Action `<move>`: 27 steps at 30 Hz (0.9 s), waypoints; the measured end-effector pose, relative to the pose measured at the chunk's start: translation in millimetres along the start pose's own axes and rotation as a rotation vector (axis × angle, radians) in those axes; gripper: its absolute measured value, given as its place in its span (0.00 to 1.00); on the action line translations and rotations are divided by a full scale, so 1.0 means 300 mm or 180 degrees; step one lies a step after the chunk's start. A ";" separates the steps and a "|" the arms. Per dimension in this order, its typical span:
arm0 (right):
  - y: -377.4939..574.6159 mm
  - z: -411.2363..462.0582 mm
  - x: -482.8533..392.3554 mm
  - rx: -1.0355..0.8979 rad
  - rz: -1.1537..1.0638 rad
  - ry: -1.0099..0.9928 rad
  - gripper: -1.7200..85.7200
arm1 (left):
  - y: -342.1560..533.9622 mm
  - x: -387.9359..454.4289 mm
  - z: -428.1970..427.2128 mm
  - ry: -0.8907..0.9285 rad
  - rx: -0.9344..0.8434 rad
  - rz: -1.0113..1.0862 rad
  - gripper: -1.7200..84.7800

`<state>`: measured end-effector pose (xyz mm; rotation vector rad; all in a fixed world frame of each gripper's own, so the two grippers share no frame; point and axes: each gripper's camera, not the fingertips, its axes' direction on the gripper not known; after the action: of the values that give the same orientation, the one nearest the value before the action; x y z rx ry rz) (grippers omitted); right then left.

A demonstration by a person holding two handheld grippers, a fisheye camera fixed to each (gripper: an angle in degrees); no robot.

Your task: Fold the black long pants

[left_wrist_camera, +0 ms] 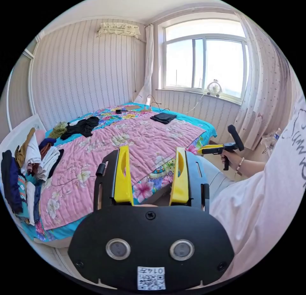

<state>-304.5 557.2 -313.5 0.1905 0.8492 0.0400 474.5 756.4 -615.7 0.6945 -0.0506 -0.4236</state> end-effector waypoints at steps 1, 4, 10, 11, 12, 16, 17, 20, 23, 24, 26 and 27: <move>0.001 -0.001 0.018 0.0041 -0.0044 -0.0004 0.23 | -0.007 0.017 0.040 0.0019 -0.0045 0.0038 0.24; -0.016 0.013 0.088 0.0074 -0.0017 -0.0049 0.23 | -0.040 0.032 0.151 0.0094 -0.0099 0.0140 0.23; -0.148 0.091 0.249 0.0129 -0.0044 0.0026 0.21 | -0.227 -0.032 0.518 0.0245 -0.0168 0.0507 0.23; -0.173 0.104 0.263 0.0139 -0.0095 0.0055 0.21 | -0.285 -0.050 0.624 0.0240 -0.0189 0.0628 0.22; -0.231 0.137 0.296 0.0138 -0.0192 0.0115 0.21 | -0.315 -0.060 0.681 0.0232 -0.0194 0.0687 0.22; -0.506 0.289 0.463 0.0146 -0.0350 0.0309 0.22 | -0.537 -0.131 1.110 0.0181 -0.0169 0.1076 0.18; -0.553 0.313 0.491 0.0143 -0.0368 0.0353 0.22 | -0.604 -0.152 1.244 0.0250 -0.0170 0.1163 0.18; -0.787 0.441 0.632 0.0090 -0.0476 0.0637 0.22 | -0.758 -0.215 1.595 0.0326 -0.0328 0.1016 0.17; -0.959 0.568 0.778 0.0005 -0.0489 0.0970 0.22 | -0.882 -0.258 1.878 0.0400 -0.0415 0.0651 0.14; -1.007 0.607 0.836 -0.0017 -0.0441 0.1022 0.23 | -0.904 -0.259 1.926 0.0420 -0.0410 0.0623 0.14; -1.068 0.655 0.909 -0.0073 -0.0383 0.1095 0.23 | -0.997 -0.249 2.116 0.0515 -0.0484 0.0619 0.15; -1.102 0.684 0.954 -0.0078 -0.0361 0.1141 0.23 | -1.020 -0.246 2.165 0.0523 -0.0534 0.0604 0.15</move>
<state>25.0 233.2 -454.3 0.1127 1.2149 -0.0226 176.6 179.2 -301.1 0.5513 0.0733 -0.1853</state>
